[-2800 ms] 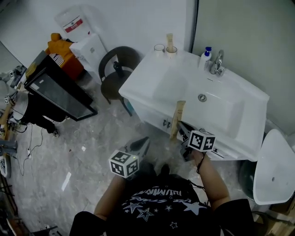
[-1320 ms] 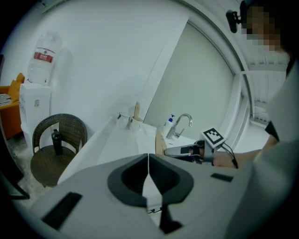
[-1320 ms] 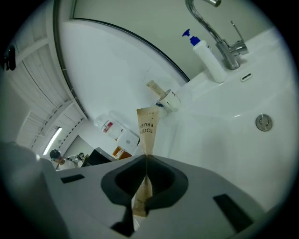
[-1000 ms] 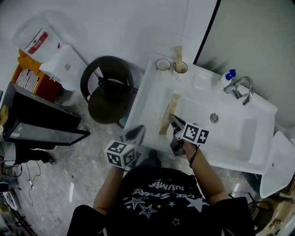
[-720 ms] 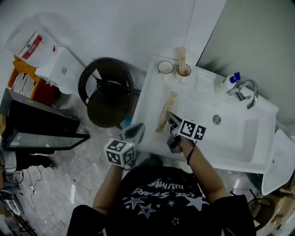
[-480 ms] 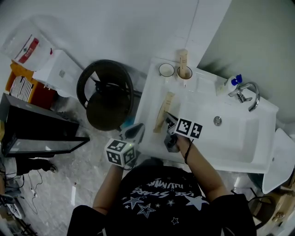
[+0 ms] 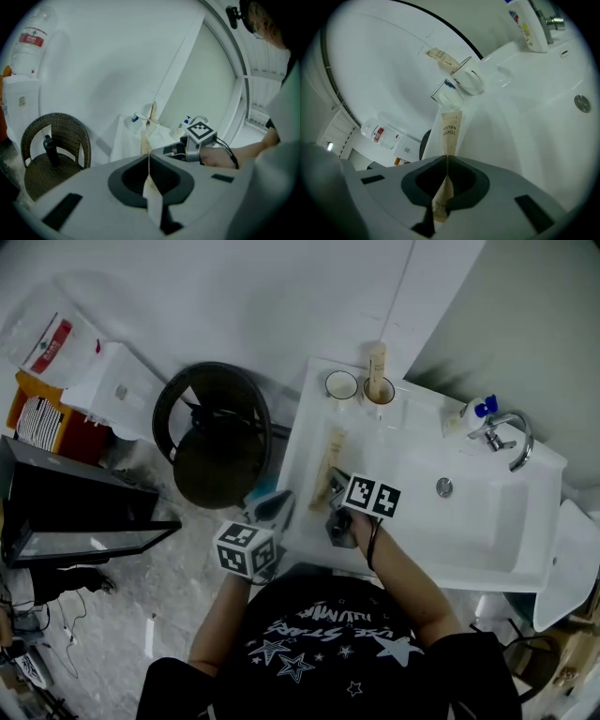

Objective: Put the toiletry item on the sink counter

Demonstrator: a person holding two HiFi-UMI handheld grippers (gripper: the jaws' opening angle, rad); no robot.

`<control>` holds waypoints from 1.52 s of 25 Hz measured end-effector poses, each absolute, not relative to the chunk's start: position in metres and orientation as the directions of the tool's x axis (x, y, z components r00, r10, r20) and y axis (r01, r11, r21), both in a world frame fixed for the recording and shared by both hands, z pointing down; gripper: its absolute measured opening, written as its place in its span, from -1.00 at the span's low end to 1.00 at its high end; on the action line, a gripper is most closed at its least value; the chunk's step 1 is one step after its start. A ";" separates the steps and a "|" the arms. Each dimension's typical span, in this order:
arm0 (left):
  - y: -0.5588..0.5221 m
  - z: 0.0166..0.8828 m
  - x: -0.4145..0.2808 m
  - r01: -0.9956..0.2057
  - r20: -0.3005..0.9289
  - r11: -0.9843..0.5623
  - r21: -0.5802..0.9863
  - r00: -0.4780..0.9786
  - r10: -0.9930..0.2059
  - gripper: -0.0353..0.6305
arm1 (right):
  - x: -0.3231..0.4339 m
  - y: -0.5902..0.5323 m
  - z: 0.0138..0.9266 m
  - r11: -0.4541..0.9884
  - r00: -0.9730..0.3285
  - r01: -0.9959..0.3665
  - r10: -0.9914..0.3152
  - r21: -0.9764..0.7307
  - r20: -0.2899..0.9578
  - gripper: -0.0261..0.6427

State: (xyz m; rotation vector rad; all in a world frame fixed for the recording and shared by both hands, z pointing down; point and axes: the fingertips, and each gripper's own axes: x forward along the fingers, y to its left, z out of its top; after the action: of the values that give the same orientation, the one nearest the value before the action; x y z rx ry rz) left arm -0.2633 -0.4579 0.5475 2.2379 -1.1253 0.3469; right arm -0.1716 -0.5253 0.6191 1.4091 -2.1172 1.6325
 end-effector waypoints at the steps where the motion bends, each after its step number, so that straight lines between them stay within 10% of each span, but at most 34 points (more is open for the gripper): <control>1: -0.458 0.548 -0.264 -0.795 0.477 -0.458 0.398 0.606 -0.637 -0.83 | -0.172 -0.526 0.620 -0.020 -0.556 -0.718 -0.586 -0.696 0.590 -0.86; 38: -0.428 0.523 -0.225 -0.831 0.460 -0.427 0.358 0.554 -0.694 -0.83 | -0.137 -0.492 0.593 0.117 -0.621 -0.709 -0.571 -0.695 0.537 -0.68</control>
State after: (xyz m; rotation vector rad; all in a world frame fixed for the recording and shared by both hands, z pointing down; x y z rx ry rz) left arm -0.2248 -0.4280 0.5235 2.2401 -1.2224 0.3273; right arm -0.1368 -0.4925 0.5931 1.2948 -2.2416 1.5261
